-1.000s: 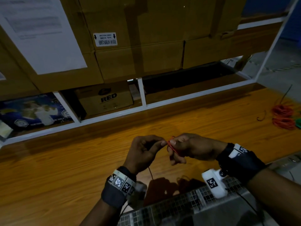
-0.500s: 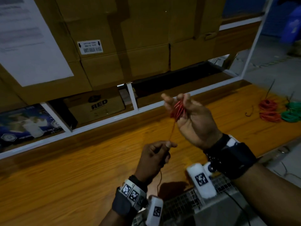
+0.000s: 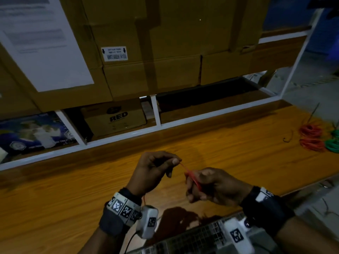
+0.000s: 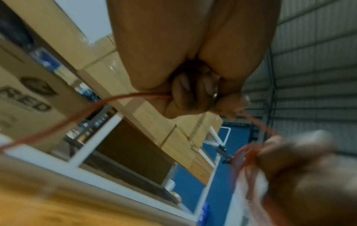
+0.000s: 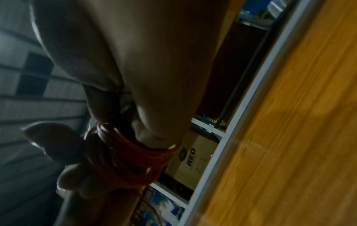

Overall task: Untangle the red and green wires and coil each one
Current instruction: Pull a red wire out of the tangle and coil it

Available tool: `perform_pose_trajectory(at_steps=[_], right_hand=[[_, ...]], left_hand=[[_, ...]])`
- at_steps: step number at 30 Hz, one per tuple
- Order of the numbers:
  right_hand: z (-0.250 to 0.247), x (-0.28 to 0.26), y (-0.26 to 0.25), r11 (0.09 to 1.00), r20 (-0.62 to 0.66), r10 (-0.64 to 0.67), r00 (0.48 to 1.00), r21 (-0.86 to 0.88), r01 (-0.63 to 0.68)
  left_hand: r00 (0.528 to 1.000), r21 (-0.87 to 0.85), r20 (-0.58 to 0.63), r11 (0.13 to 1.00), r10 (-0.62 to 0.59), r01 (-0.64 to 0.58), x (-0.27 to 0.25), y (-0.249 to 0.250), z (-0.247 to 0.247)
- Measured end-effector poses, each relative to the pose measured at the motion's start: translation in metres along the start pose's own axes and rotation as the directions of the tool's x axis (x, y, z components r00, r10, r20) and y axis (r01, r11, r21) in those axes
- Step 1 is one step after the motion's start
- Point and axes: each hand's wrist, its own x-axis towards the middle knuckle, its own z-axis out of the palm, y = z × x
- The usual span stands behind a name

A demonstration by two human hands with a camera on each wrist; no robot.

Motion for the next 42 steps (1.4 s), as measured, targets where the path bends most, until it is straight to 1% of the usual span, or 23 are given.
perform_pose_trajectory(at_steps=[4, 7, 9, 11, 12, 13, 14, 15, 16, 17, 18, 19, 20, 21, 22, 24, 26, 28, 31, 34, 37, 40, 42], right_hand=[[0.017, 0.000, -0.024, 0.997, 0.189, -0.070, 0.979, 0.056, 0.060], [0.031, 0.005, -0.041, 0.970, 0.204, -0.220, 0.954, 0.154, 0.190], [0.033, 0.009, -0.055, 0.915, 0.095, -0.349, 0.932, 0.248, 0.317], [0.028, 0.015, -0.069, 0.829, -0.116, -0.435, 0.893, 0.335, 0.447], [0.024, 0.018, -0.075, 0.783, -0.246, -0.465, 0.851, 0.333, 0.524], [0.019, 0.020, -0.080, 0.754, -0.368, -0.493, 0.789, 0.271, 0.598], [0.014, 0.022, -0.081, 0.756, -0.461, -0.531, 0.711, 0.122, 0.643], [0.007, 0.023, -0.079, 0.780, -0.512, -0.587, 0.628, -0.149, 0.607], [0.002, 0.024, -0.075, 0.747, -0.504, -0.663, 0.554, -0.501, 0.438], [-0.004, 0.025, -0.069, 0.584, -0.432, -0.737, 0.520, -0.795, 0.167], [-0.009, 0.025, -0.061, 0.363, -0.338, -0.738, 0.584, -0.928, -0.079], [-0.012, 0.026, -0.054, 0.212, -0.324, -0.651, 0.686, -0.946, -0.246], [-0.014, 0.025, -0.046, 0.161, -0.361, -0.539, 0.761, -0.931, -0.327], [-0.016, 0.023, -0.039, 0.167, -0.393, -0.429, 0.813, -0.919, -0.356], [-0.018, 0.021, -0.033, 0.217, -0.396, -0.322, 0.860, -0.915, -0.340], [-0.017, 0.015, -0.026, 0.425, -0.335, -0.116, 0.935, -0.867, -0.258], [-0.012, 0.009, -0.023, 0.669, -0.213, 0.027, 0.977, -0.722, -0.176], [-0.003, 0.004, -0.023, 0.822, -0.071, 0.097, 0.993, -0.556, -0.120], [0.016, 0.000, -0.025, 0.959, 0.099, 0.054, 0.994, -0.283, -0.024], [0.029, 0.000, -0.030, 0.992, 0.141, -0.063, 0.988, -0.096, 0.077], [0.039, 0.001, -0.041, 0.974, 0.108, -0.224, 0.968, 0.038, 0.221], [0.044, 0.000, -0.064, 0.899, -0.074, -0.340, 0.937, 0.266, 0.347], [0.039, 0.004, -0.076, 0.821, -0.266, -0.421, 0.867, 0.294, 0.489]], left_hand=[[0.997, -0.164, -0.024, 0.984, -0.076, 0.071, 0.008, -0.003, 0.003], [0.990, -0.354, 0.002, 0.926, -0.141, 0.133, 0.008, -0.011, 0.019], [0.977, -0.414, 0.047, 0.886, -0.209, 0.210, 0.001, -0.014, 0.038], [0.947, -0.455, 0.063, 0.835, -0.316, 0.309, -0.008, -0.014, 0.057], [0.938, -0.466, 0.052, 0.822, -0.344, 0.327, -0.012, -0.013, 0.063], [0.937, -0.458, 0.034, 0.828, -0.347, 0.323, -0.017, -0.013, 0.068], [0.943, -0.432, 0.019, 0.848, -0.334, 0.309, -0.021, -0.013, 0.071], [0.952, -0.381, 0.017, 0.878, -0.307, 0.290, -0.024, -0.012, 0.072], [0.965, -0.303, 0.038, 0.917, -0.261, 0.260, -0.026, -0.011, 0.071], [0.975, -0.201, 0.071, 0.954, -0.213, 0.223, -0.026, -0.010, 0.068], [0.979, -0.096, 0.098, 0.977, -0.179, 0.189, -0.025, -0.010, 0.064], [0.980, -0.002, 0.106, 0.986, -0.166, 0.167, -0.024, -0.011, 0.058], [0.982, 0.072, 0.086, 0.984, -0.166, 0.160, -0.021, -0.013, 0.049], [0.984, 0.127, 0.053, 0.978, -0.173, 0.165, -0.018, -0.016, 0.040], [0.984, 0.164, 0.026, 0.971, -0.179, 0.172, -0.016, -0.017, 0.030], [0.985, 0.191, 0.013, 0.967, -0.172, 0.167, -0.015, -0.018, 0.016], [0.991, 0.160, 0.013, 0.979, -0.131, 0.127, -0.017, -0.017, 0.009], [0.995, 0.079, -0.003, 0.992, -0.098, 0.098, -0.017, -0.014, 0.008], [0.993, -0.104, -0.061, 0.990, -0.101, 0.094, -0.015, -0.011, 0.011], [0.989, -0.258, -0.082, 0.961, -0.123, 0.098, -0.011, -0.008, 0.018], [0.984, -0.363, -0.072, 0.923, -0.161, 0.124, -0.013, -0.010, 0.029], [0.965, -0.418, -0.044, 0.883, -0.257, 0.216, -0.021, -0.009, 0.046], [0.961, -0.386, -0.029, 0.890, -0.275, 0.243, -0.026, -0.011, 0.056]])
